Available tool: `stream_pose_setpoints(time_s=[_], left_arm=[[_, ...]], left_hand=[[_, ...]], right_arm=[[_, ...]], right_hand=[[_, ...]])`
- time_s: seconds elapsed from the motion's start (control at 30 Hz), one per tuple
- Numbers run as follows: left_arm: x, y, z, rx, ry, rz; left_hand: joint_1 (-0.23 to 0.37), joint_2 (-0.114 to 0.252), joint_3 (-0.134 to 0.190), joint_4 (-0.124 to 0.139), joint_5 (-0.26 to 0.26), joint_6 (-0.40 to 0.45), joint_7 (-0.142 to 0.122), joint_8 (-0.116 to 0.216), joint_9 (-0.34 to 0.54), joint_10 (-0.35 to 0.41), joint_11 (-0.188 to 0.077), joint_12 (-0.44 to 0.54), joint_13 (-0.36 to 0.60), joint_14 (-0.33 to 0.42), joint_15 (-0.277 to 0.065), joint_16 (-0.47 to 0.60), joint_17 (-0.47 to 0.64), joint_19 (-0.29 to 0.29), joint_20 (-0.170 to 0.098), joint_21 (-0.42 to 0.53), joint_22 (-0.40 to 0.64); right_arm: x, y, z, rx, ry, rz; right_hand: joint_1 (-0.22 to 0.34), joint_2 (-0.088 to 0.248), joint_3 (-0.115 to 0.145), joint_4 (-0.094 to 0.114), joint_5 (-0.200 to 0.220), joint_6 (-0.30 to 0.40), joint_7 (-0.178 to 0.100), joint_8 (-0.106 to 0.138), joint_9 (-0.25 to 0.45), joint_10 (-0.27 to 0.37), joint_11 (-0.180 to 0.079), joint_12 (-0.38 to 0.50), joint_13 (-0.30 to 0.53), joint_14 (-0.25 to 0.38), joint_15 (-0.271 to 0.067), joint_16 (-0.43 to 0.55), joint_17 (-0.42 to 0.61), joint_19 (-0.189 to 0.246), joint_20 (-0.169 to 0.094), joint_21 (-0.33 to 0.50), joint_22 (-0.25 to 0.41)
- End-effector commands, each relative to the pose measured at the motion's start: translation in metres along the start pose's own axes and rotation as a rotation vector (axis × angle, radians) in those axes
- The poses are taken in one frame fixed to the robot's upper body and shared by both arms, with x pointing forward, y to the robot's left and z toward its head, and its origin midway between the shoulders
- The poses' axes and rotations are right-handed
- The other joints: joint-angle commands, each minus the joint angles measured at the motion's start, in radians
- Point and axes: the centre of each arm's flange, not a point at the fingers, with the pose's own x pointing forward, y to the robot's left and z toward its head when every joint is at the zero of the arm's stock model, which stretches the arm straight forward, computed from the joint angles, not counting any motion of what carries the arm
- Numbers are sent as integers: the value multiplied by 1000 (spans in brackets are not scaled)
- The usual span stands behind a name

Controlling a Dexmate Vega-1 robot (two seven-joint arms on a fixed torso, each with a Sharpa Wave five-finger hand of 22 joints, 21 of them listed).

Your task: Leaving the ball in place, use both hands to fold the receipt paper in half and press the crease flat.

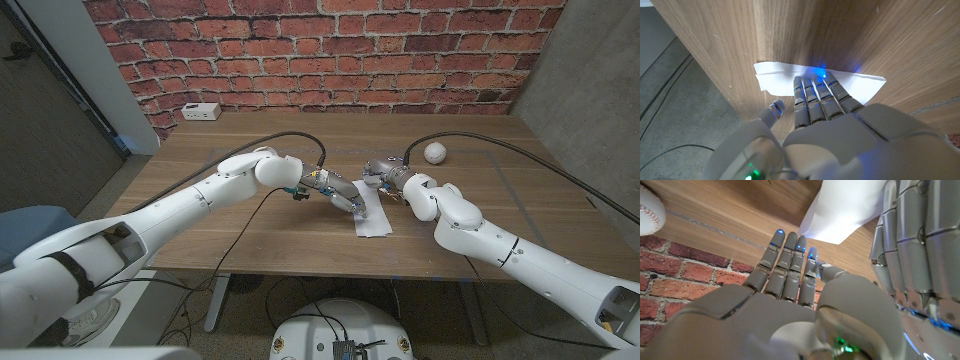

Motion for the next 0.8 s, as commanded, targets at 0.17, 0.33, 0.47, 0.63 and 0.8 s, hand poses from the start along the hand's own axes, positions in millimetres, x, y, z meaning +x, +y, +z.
stream_pose_setpoints(time_s=[0.17,0.33,0.47,0.63,0.8], left_arm=[[4,5,-4,-3,-7,-13],[6,6,-4,-7,-10,-17],[7,6,-4,-10,-13,-19],[7,7,-4,-11,-10,-21],[8,7,-4,-12,-9,-24]], left_hand=[[-8,19,11,0,0,-4,-2,2,5,-6,0,4,3,-6,0,1,2,18,18,-2,1],[-9,19,12,0,0,-6,-3,1,5,-6,1,4,3,-6,0,1,2,18,19,-3,1],[-9,19,12,0,0,-7,-1,1,5,-6,1,5,3,-5,1,1,2,18,19,-3,1],[-10,19,13,0,0,-6,0,2,5,-5,0,5,3,-6,0,1,2,18,19,-4,1],[-11,19,14,1,0,-6,-1,3,5,-5,-1,6,3,-6,0,2,2,18,20,-4,1]], right_arm=[[3,5,-7,5,2,9],[9,16,-8,-15,12,50],[15,26,-10,-34,28,82],[18,34,-13,-36,42,108],[17,34,-16,-36,46,104]], right_hand=[[-12,1,-12,-12,-7,53,9,13,4,40,4,28,13,48,-3,20,11,30,1,27,3],[-12,-2,-10,-15,-7,64,11,14,5,51,5,34,14,54,-5,17,6,30,2,32,3],[-11,-7,-4,-31,-6,50,6,1,5,4,12,12,7,-6,0,-21,-8,1,-1,32,3],[-20,-5,-14,-41,-8,27,-8,-11,6,-63,7,-24,-2,-87,9,-60,-14,-37,-1,35,1],[-24,-2,-19,-40,-9,26,-12,-11,6,-73,10,-30,-5,-100,10,-63,-10,-45,-1,36,1]])
